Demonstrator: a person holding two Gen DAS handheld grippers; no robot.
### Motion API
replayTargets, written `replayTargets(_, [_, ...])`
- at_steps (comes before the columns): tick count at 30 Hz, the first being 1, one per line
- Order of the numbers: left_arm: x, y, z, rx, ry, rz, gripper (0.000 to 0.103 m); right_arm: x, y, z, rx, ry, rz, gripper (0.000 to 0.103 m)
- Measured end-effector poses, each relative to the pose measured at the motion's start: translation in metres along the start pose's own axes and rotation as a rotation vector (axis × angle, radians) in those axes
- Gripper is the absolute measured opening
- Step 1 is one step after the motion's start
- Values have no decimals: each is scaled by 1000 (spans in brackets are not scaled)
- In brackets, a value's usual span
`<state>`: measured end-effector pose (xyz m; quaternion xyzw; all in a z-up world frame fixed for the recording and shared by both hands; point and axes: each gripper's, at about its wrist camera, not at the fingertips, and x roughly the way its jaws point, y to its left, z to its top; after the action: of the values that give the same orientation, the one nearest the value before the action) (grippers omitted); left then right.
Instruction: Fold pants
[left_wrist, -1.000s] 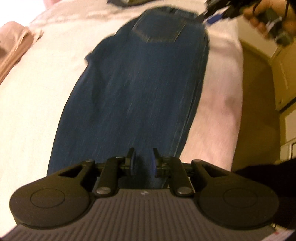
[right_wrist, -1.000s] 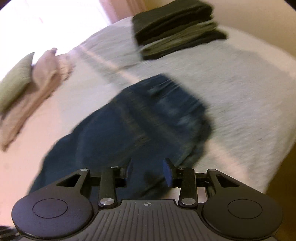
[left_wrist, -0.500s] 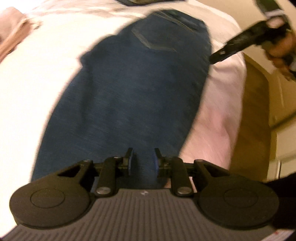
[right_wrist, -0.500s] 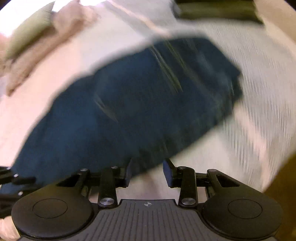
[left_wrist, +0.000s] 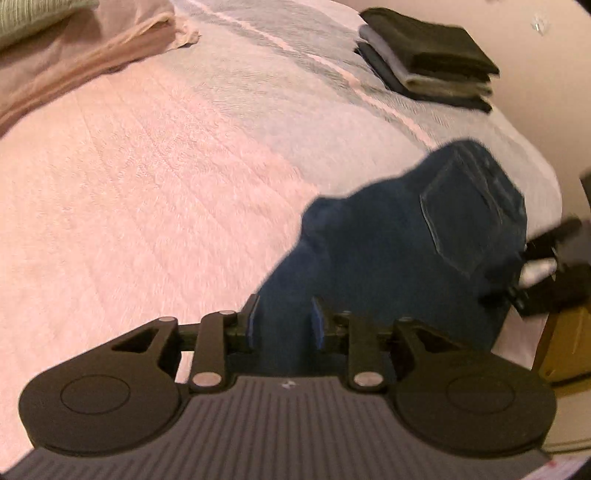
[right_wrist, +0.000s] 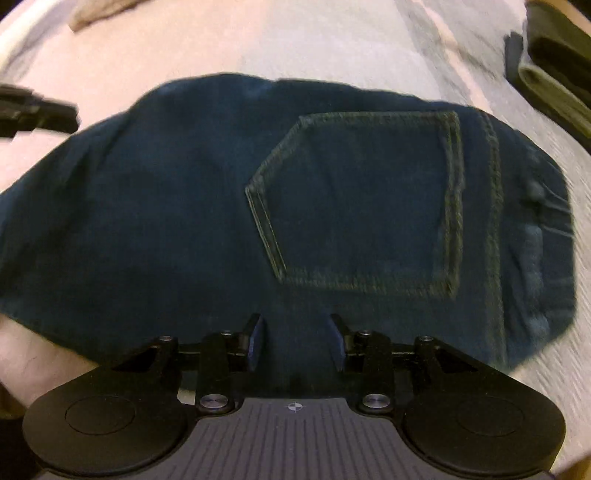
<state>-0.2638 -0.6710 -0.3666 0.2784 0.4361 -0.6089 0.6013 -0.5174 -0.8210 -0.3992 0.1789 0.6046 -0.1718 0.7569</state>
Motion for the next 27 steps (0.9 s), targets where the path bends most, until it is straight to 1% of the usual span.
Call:
replayTargets(1, [6,6,8,-20,-3,-20,27,-7,0,6,12,-4,-7,36])
replayTargets(3, [19,16,23,-56,0,-68,28,-25,4,28,-29,-79,-21,38])
replayTargets(5, [37,28,42,-106,22,-121,31,-34,2,54,-76,-141,-61,43])
replayTargets(6, [49,33,50,-128,38,-152,32,-34,-1,66,-82,-161,-79,46])
replayTargets(7, [60,37,58,-146,57,-184,32,-32,-9,77,-81,-170,-103,47])
replayTargets(9, [83,43,71,-171,93,-246,32,-26,-29,91,-89,-161,-160,49])
replayTargets(10, [94,45,77,-186,111,-278,32,-23,-39,91,-98,-157,-179,49])
replayTargets(12, [116,49,85,-217,162,-334,32,-16,-59,89,-96,-129,-205,50])
replayTargets(14, [133,48,89,-227,217,-366,31,-10,-79,80,-74,-91,-215,51])
replayTargets(15, [139,46,90,-217,242,-380,30,-8,-88,73,-59,-81,-211,54])
replayTargets(16, [141,42,90,-200,264,-385,27,-9,-96,68,-45,-76,-199,57])
replayTargets(17, [140,38,91,-180,281,-394,13,-9,-105,61,-31,-82,-177,61])
replayTargets(18, [139,32,92,-166,297,-407,8,-11,-112,57,-22,-87,-159,68])
replayTargets(19, [135,26,93,-150,309,-396,6,-11,-119,54,-6,-85,-153,70])
replayTargets(20, [131,18,93,-126,316,-382,3,-11,-123,54,14,-87,-144,70])
replayTargets(21, [128,12,92,-116,318,-373,2,-11,-127,52,31,-85,-142,70])
replayTargets(22, [123,7,93,-114,304,-349,0,-10,-130,50,34,-78,-159,70])
replayTargets(23, [120,4,94,-118,291,-329,0,-8,-132,48,33,-77,-155,70])
replayTargets(25, [113,8,96,-168,229,-265,0,-7,-140,48,58,-84,-122,70])
replayTargets(26, [112,15,97,-210,197,-232,0,-7,-143,48,57,-90,-113,70])
replayTargets(27, [117,19,97,-248,196,-223,0,-7,-145,48,50,-96,-108,70])
